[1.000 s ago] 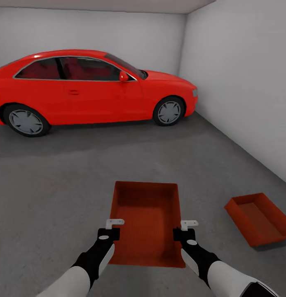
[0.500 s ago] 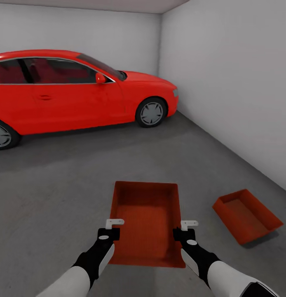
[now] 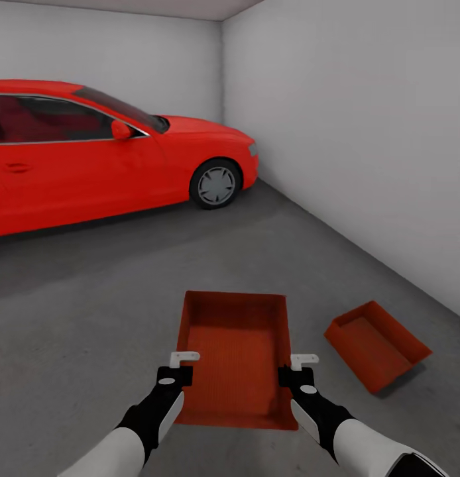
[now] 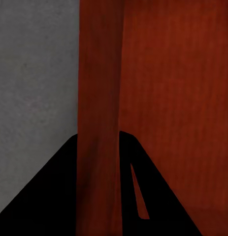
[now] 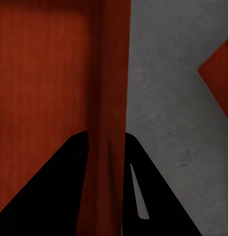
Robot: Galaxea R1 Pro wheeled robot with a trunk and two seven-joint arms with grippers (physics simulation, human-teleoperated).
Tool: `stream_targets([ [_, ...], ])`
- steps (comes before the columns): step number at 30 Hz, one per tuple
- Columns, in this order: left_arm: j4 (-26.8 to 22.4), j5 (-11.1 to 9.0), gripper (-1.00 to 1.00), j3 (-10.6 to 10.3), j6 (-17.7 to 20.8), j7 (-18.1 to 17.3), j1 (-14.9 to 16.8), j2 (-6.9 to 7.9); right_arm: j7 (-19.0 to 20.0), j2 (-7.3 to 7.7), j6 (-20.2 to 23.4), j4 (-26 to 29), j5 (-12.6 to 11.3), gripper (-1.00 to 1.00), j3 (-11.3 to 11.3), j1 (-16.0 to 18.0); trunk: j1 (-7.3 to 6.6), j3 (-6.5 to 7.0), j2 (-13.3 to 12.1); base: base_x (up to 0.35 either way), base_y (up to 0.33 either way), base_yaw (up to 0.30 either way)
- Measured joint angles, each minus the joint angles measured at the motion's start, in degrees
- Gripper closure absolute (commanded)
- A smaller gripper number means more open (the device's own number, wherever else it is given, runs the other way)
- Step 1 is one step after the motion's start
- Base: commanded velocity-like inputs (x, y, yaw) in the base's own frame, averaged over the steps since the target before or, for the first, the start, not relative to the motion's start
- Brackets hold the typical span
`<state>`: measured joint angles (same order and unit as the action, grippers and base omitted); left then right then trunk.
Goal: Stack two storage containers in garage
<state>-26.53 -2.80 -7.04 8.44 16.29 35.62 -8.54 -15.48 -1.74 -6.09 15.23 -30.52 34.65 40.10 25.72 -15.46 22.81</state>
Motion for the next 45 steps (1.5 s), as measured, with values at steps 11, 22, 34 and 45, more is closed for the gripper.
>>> stream_targets([
  [11,0.00,-0.02,1.00,-0.01,0.00,0.02,0.00,0.00,-0.01,-0.01,0.00,0.00,-0.01,1.00,0.01,0.00,0.00,0.00,0.00,0.322,0.000,-0.255],
  [22,0.00,-0.01,1.00,-0.01,0.00,0.02,0.00,0.00,-0.02,-0.01,0.00,0.00,-0.01,1.00,0.00,0.00,0.00,0.00,0.00,0.322,0.000,-0.255],
  [34,0.00,-0.01,1.00,-0.01,0.00,0.02,0.00,0.00,0.03,0.01,0.00,0.00,0.00,1.00,0.00,0.00,0.00,0.00,0.00,0.322,0.000,-0.259],
  [45,0.01,-0.02,1.00,-0.01,-0.02,0.02,0.00,0.00,0.03,0.01,0.00,0.00,0.00,1.00,0.01,0.00,0.00,0.00,0.00,0.322,0.000,-0.260],
])
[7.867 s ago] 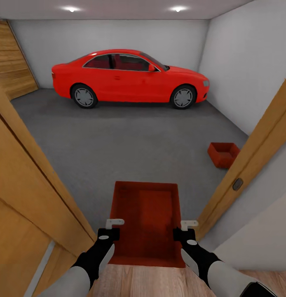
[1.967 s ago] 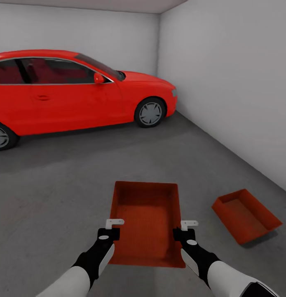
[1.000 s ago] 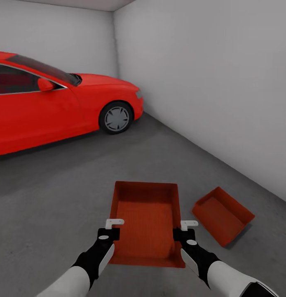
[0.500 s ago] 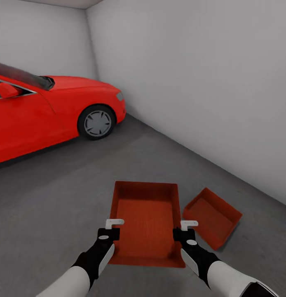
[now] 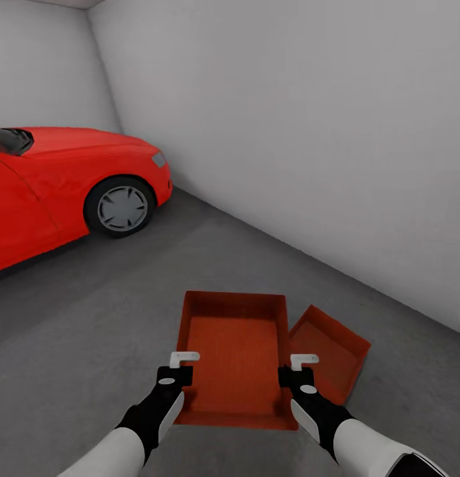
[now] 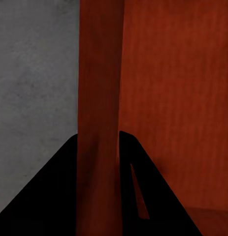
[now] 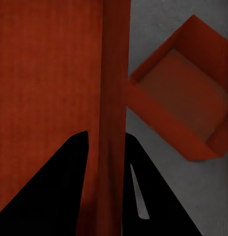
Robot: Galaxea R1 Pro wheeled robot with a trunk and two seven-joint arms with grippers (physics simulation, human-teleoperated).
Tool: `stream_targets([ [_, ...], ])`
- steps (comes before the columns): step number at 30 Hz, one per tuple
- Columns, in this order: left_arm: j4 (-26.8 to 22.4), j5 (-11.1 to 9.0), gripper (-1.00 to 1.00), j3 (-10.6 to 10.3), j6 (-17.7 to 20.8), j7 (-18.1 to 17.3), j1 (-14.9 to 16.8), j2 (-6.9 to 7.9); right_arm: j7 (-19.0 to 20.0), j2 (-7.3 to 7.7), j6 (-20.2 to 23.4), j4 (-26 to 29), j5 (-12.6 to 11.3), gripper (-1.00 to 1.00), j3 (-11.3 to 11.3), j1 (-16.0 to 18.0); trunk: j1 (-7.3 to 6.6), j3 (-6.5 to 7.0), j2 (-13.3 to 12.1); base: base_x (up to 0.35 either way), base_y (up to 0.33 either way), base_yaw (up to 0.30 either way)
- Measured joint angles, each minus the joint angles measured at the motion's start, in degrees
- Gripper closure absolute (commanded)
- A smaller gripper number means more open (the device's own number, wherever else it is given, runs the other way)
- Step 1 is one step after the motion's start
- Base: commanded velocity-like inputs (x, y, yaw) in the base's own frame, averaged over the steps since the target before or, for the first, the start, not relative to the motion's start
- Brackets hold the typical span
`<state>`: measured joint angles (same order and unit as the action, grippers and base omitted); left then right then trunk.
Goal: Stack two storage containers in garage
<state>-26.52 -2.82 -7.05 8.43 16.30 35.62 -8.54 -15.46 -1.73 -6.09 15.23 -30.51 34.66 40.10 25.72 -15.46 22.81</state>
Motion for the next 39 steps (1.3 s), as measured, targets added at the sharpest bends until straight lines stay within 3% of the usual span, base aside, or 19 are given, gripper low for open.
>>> stream_targets([
  [39,0.03,-0.01,1.00,-0.01,-0.03,0.13,0.00,-0.08,0.10,0.07,-0.01,0.00,0.00,1.00,-0.02,0.00,0.00,0.00,0.00,0.322,0.000,-0.260],
])
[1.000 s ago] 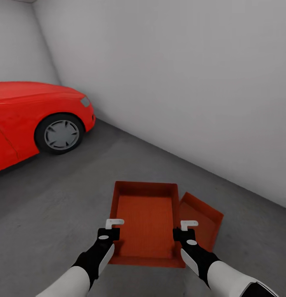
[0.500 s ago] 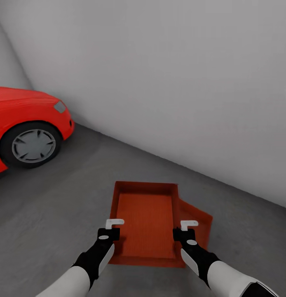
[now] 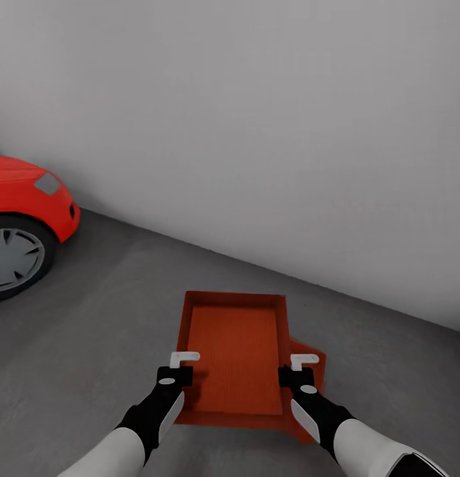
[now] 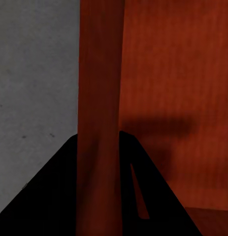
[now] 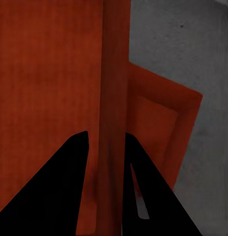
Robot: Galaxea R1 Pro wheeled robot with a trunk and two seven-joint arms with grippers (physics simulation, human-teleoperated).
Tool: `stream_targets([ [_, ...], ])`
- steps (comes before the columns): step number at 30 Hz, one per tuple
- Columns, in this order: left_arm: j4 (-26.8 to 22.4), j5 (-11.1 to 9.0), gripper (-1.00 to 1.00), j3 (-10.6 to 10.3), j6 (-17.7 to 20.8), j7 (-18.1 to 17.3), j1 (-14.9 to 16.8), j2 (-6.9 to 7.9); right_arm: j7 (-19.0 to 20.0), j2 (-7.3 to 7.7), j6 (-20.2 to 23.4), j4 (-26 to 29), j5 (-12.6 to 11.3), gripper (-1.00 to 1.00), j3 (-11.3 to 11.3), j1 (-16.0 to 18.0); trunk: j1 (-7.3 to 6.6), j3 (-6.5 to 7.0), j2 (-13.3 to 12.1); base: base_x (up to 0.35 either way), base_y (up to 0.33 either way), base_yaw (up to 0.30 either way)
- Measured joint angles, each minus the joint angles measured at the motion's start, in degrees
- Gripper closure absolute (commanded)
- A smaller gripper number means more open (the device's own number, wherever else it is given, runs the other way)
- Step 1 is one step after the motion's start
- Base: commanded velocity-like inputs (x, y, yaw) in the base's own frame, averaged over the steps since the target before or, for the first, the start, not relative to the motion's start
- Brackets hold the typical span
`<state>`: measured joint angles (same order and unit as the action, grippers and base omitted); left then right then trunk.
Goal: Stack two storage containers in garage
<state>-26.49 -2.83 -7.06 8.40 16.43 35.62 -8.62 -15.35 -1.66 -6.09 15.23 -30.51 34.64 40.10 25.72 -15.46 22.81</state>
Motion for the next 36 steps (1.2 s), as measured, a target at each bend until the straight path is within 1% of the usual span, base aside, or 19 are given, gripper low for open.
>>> stream_targets([
  [18,-0.09,0.09,1.00,0.03,0.10,0.00,0.00,-0.01,0.03,0.00,0.01,0.00,0.02,1.00,-0.06,0.00,0.00,0.00,0.00,0.321,0.000,-0.252],
  [24,-0.10,0.16,1.00,0.10,0.13,-0.12,-0.01,0.00,0.05,0.00,0.03,-0.01,0.04,1.00,-0.06,0.01,0.03,0.00,-0.01,0.036,0.000,-0.081],
  [36,-0.02,-0.21,1.00,-0.20,0.12,0.14,0.00,0.00,0.01,0.01,0.07,-0.01,-0.05,1.00,0.04,0.01,0.03,0.00,-0.01,0.001,0.000,-0.252],
])
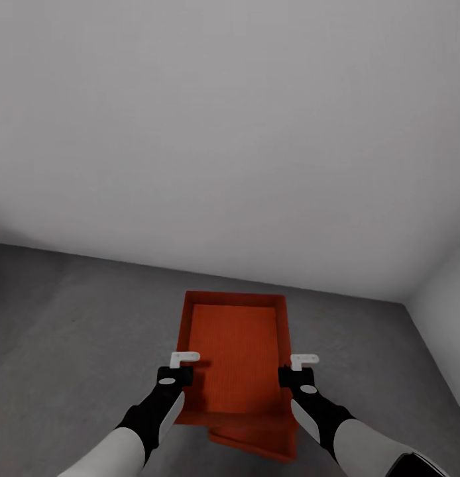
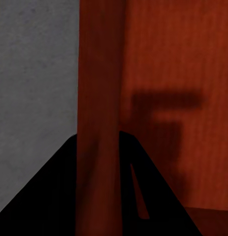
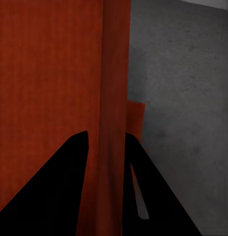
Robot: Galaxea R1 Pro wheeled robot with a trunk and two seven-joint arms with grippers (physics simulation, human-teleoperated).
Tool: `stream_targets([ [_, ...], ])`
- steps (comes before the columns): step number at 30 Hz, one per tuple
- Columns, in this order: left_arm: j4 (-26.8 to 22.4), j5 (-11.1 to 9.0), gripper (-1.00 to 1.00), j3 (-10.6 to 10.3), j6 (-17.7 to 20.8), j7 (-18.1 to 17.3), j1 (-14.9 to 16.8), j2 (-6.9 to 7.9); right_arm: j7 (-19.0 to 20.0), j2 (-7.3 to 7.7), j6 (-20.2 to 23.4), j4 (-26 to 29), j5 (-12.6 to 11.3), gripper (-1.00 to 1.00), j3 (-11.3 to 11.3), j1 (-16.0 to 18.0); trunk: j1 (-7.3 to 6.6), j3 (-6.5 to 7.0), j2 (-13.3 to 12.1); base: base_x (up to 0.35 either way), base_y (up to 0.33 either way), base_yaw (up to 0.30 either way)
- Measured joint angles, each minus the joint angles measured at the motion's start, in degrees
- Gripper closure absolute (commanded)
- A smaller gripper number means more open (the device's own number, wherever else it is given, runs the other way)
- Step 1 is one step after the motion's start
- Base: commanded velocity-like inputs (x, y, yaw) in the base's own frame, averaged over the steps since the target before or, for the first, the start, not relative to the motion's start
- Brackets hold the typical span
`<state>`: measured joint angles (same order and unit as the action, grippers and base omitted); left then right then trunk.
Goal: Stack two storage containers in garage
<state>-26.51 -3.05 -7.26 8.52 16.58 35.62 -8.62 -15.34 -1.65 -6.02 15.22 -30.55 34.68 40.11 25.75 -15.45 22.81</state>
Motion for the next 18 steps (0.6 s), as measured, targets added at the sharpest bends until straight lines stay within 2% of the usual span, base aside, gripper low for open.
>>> stream_targets([
  [18,0.03,-0.11,1.00,-0.09,-0.04,0.07,0.00,-0.01,0.07,0.04,-0.03,-0.01,-0.02,1.00,0.01,0.00,0.00,0.00,0.00,0.000,0.000,-0.259],
])
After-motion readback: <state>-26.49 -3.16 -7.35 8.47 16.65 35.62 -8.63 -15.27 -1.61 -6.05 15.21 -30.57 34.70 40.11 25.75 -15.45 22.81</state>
